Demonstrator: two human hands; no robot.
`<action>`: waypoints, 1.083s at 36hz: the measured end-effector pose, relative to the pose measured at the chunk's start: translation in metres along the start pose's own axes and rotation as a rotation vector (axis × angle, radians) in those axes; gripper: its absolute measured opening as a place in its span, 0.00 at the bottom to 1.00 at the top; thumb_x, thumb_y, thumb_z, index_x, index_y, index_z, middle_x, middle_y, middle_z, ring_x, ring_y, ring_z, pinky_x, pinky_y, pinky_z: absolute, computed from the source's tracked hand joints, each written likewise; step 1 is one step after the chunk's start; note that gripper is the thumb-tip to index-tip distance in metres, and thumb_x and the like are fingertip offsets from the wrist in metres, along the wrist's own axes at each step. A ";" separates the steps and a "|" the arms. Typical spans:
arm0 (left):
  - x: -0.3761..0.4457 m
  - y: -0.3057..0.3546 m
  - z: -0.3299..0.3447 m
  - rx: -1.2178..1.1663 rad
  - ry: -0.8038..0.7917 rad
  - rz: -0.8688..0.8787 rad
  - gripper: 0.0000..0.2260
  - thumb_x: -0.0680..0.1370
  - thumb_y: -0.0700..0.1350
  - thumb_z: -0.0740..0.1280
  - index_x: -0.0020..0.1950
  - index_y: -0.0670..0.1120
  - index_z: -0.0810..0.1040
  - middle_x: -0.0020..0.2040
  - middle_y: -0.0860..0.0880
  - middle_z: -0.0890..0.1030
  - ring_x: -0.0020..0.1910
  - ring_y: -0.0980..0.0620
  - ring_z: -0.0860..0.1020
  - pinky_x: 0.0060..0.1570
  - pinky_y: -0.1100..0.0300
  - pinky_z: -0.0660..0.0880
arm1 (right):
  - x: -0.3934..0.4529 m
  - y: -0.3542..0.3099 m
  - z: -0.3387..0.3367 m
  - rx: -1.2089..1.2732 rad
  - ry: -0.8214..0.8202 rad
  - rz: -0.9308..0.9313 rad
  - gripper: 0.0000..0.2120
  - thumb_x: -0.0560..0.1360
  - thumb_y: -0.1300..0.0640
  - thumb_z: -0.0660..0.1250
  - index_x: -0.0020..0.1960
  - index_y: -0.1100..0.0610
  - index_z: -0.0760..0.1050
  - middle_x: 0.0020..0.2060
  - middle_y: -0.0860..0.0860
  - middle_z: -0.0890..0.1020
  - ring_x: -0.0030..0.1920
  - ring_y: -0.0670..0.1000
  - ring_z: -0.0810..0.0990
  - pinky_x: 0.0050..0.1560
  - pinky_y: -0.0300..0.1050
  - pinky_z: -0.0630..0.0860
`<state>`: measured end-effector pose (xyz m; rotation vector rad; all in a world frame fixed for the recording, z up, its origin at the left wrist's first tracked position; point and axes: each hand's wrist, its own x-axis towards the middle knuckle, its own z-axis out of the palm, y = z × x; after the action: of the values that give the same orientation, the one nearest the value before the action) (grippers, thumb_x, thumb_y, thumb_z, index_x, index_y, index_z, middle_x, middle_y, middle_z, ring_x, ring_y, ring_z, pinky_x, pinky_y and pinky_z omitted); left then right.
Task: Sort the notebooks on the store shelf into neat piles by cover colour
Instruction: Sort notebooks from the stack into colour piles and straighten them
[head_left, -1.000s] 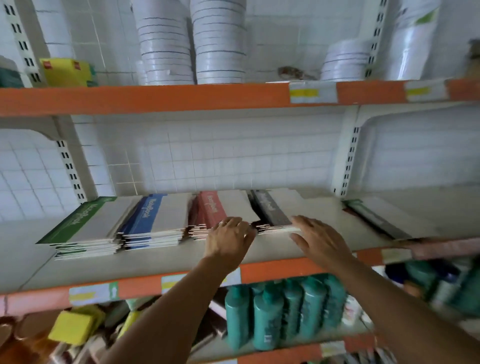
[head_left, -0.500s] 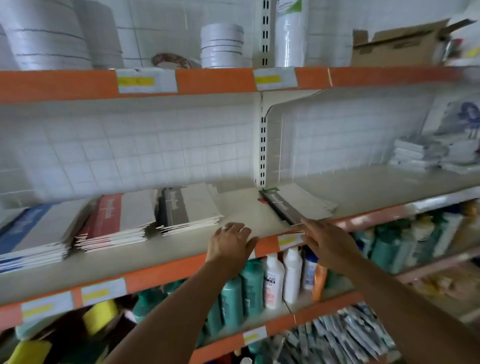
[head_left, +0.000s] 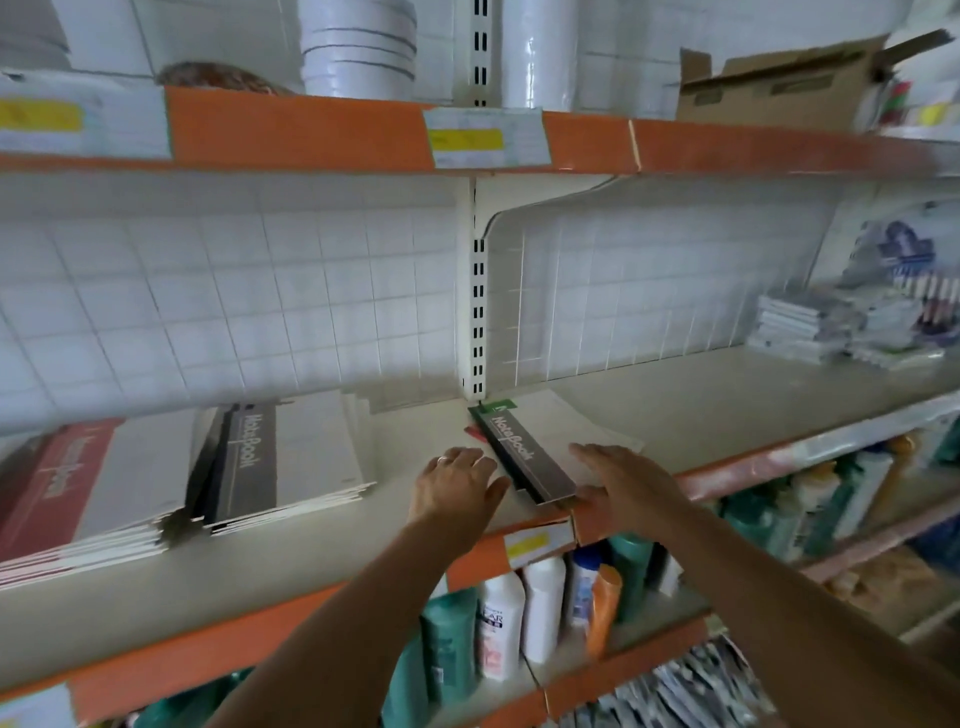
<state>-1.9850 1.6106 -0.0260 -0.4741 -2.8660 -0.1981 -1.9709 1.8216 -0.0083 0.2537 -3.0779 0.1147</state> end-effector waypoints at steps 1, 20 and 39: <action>0.003 0.000 0.001 0.002 -0.003 -0.005 0.19 0.83 0.57 0.50 0.70 0.53 0.69 0.73 0.52 0.67 0.72 0.53 0.62 0.68 0.56 0.59 | 0.006 0.002 0.002 -0.005 -0.024 -0.013 0.29 0.81 0.46 0.57 0.78 0.50 0.51 0.75 0.49 0.61 0.73 0.52 0.61 0.70 0.47 0.61; 0.024 0.030 0.023 -0.023 0.313 -0.171 0.14 0.79 0.49 0.61 0.61 0.45 0.78 0.60 0.47 0.79 0.59 0.45 0.76 0.53 0.53 0.73 | 0.069 0.038 0.008 -0.072 -0.109 -0.303 0.23 0.76 0.35 0.56 0.63 0.48 0.69 0.60 0.50 0.77 0.57 0.53 0.75 0.50 0.48 0.72; 0.064 0.071 0.031 0.122 -0.212 -0.103 0.34 0.79 0.59 0.61 0.78 0.52 0.48 0.79 0.50 0.50 0.77 0.45 0.44 0.74 0.47 0.43 | 0.070 0.069 -0.013 0.039 0.154 -0.352 0.36 0.77 0.70 0.56 0.78 0.45 0.49 0.74 0.46 0.63 0.68 0.49 0.69 0.62 0.43 0.71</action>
<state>-2.0272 1.7015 -0.0339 -0.3434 -3.0887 0.0107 -2.0506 1.8789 0.0034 0.7426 -2.8281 0.1699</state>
